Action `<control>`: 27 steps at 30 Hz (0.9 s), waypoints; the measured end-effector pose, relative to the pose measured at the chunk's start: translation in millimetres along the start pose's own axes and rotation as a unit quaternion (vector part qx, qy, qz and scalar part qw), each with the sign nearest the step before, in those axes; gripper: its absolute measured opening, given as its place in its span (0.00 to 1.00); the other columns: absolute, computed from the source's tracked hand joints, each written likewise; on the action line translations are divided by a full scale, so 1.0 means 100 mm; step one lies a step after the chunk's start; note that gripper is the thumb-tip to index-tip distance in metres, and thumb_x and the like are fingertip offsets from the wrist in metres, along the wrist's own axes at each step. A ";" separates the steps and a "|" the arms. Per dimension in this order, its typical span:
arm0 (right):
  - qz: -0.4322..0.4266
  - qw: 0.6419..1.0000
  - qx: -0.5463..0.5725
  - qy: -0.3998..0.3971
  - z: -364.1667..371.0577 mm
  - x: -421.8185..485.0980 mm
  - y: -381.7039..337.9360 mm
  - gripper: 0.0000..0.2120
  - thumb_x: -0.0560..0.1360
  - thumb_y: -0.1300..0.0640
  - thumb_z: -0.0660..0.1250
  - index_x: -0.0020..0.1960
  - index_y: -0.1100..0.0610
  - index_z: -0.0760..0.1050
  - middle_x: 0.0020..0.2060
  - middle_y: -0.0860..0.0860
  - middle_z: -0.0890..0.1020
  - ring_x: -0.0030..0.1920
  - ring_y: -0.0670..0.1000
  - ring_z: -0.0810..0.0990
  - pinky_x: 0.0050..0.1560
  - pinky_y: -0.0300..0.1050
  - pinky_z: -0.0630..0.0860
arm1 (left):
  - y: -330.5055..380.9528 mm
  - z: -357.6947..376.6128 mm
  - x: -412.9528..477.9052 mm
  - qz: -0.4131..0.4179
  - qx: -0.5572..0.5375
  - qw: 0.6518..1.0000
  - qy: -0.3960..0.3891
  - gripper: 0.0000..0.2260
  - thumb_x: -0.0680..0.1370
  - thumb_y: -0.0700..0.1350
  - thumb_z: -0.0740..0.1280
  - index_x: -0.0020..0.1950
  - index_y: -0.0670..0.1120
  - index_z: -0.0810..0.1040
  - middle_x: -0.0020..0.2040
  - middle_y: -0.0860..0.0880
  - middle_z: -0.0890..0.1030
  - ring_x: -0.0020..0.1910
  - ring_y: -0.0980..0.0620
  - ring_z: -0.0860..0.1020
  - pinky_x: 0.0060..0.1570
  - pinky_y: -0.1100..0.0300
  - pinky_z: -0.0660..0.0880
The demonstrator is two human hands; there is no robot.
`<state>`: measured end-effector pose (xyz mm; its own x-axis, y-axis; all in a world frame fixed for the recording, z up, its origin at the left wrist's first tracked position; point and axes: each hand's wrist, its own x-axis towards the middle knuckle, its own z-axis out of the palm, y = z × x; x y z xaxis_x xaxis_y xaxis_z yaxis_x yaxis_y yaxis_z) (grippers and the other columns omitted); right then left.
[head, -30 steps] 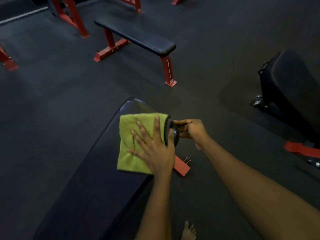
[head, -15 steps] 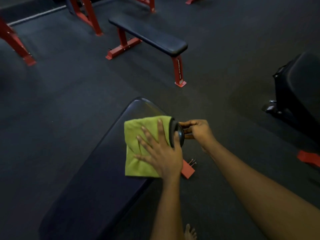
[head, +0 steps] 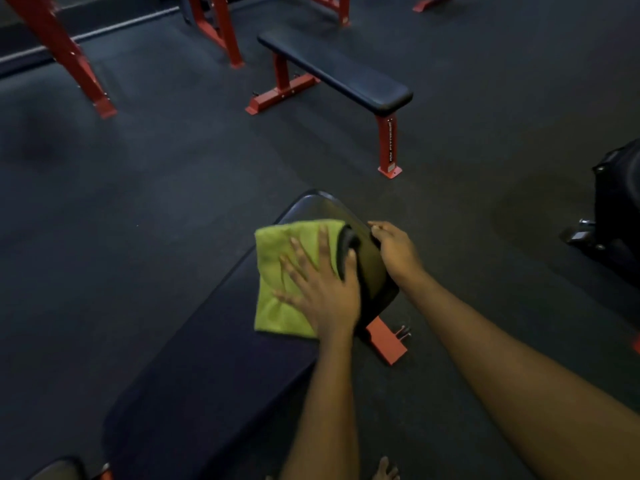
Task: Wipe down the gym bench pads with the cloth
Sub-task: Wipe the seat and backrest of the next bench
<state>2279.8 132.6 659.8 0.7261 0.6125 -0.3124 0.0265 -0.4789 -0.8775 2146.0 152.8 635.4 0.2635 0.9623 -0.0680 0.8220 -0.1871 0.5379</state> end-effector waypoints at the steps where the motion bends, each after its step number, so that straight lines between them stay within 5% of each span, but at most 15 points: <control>1: 0.007 0.999 -0.035 0.013 0.03 0.02 -0.02 0.14 0.82 0.50 0.59 0.60 0.46 0.82 0.60 0.50 0.83 0.63 0.55 0.78 0.67 0.55 0.72 | -0.09 0.02 -0.20 0.005 0.008 1.000 -0.005 0.30 0.77 0.72 0.45 0.77 0.69 0.40 0.82 0.52 0.39 0.80 0.42 0.39 0.68 0.23 0.42; 5: -0.001 0.985 -0.162 0.055 0.06 -0.03 -0.01 0.20 0.84 0.43 0.52 0.66 0.47 0.78 0.62 0.54 0.81 0.64 0.61 0.76 0.62 0.55 0.70 | -0.20 0.02 0.10 0.003 0.016 1.000 -0.016 0.29 0.76 0.73 0.43 0.77 0.70 0.41 0.81 0.53 0.37 0.79 0.42 0.37 0.67 0.23 0.40; 9: -0.039 0.963 -0.226 0.139 0.18 -0.12 -0.03 0.23 0.84 0.42 0.51 0.54 0.51 0.81 0.45 0.56 0.82 0.50 0.61 0.80 0.49 0.53 0.75 | -0.16 -0.13 1.01 -0.060 -0.008 0.998 -0.025 0.30 0.76 0.73 0.41 0.77 0.69 0.45 0.82 0.52 0.45 0.80 0.41 0.42 0.65 0.21 0.41; 12: -0.056 0.951 -0.248 0.178 0.19 -0.17 -0.02 0.23 0.84 0.43 0.52 0.49 0.54 0.81 0.33 0.51 0.76 0.42 0.59 0.78 0.42 0.50 0.69 | -0.14 -0.14 0.93 -0.046 -0.015 0.999 -0.003 0.30 0.77 0.71 0.41 0.79 0.67 0.45 0.82 0.51 0.46 0.80 0.41 0.43 0.65 0.22 0.42; 18: -0.065 0.936 -0.270 0.215 0.22 -0.22 -0.04 0.24 0.84 0.42 0.52 0.51 0.55 0.82 0.41 0.59 0.82 0.45 0.63 0.80 0.43 0.50 0.71 | -0.48 0.05 -0.67 0.024 -0.003 1.000 -0.019 0.30 0.79 0.69 0.49 0.78 0.67 0.41 0.82 0.52 0.39 0.80 0.41 0.39 0.67 0.22 0.43; 22: -0.070 0.936 -0.265 0.221 0.24 -0.21 -0.01 0.26 0.83 0.40 0.51 0.47 0.54 0.81 0.38 0.56 0.81 0.42 0.60 0.80 0.44 0.54 0.77 | -0.56 0.00 -0.23 0.045 0.019 0.999 -0.015 0.29 0.78 0.70 0.46 0.77 0.70 0.41 0.82 0.52 0.39 0.79 0.39 0.38 0.65 0.21 0.42; 27: -0.109 0.909 -0.315 0.251 0.26 -0.22 0.00 0.24 0.84 0.44 0.52 0.47 0.57 0.80 0.37 0.58 0.81 0.42 0.62 0.81 0.42 0.52 0.74 | -0.63 -0.07 0.48 -0.014 -0.001 1.000 -0.014 0.29 0.77 0.72 0.42 0.77 0.70 0.40 0.81 0.52 0.38 0.79 0.38 0.38 0.63 0.20 0.43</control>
<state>2245.8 135.4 657.2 0.8746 0.4473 0.1872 0.4798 -0.7428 -0.4669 2103.4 211.8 604.4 0.2544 0.9613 -0.1060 0.8286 -0.1602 0.5364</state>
